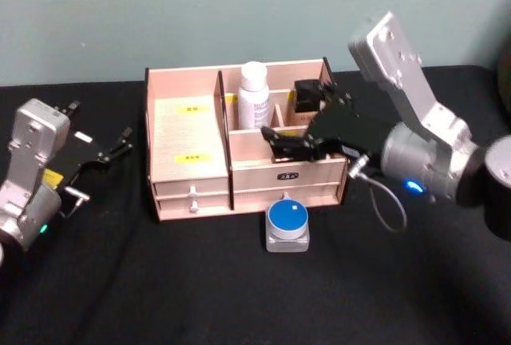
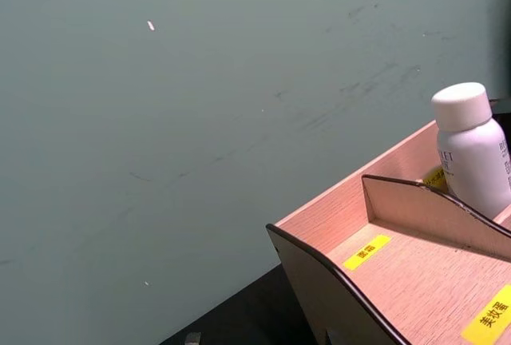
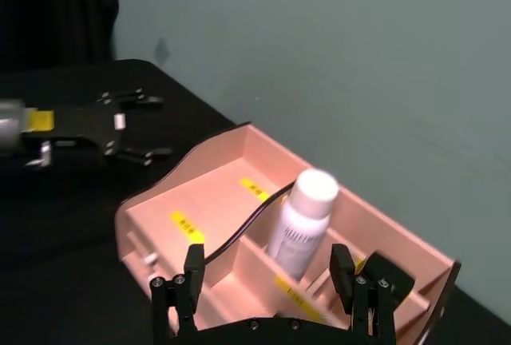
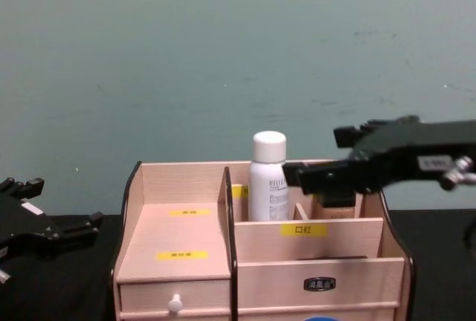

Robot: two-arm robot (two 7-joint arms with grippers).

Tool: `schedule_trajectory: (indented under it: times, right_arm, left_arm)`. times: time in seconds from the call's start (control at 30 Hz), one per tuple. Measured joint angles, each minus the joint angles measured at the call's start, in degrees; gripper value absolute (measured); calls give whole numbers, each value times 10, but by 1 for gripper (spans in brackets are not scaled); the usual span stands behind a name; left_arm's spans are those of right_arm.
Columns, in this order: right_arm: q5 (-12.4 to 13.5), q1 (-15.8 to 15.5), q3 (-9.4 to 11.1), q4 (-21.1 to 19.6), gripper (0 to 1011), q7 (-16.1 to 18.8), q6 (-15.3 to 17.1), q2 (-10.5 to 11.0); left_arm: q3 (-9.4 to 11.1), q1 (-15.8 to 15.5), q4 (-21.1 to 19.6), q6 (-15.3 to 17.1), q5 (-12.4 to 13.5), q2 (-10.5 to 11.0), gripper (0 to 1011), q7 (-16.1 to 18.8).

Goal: Pick up the facial cleanser and watermelon frost from the table and place them into the tiered storage box.

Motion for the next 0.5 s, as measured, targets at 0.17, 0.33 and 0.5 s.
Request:
schedule_trajectory:
  times: [0.17, 0.33, 0.5]
  right_arm:
    - [12, -48, 13, -39, 1003, -4, 9, 19]
    - [22, -102, 24, -69, 1002, -14, 23, 37]
    - [24, -137, 27, -82, 1002, -24, 40, 47]
  left_arm:
    - [0, 0, 0, 0, 0, 0, 1010, 0]
    - [0, 0, 0, 0, 0, 0, 1010, 0]
    - [0, 0, 0, 0, 0, 0, 1010, 0]
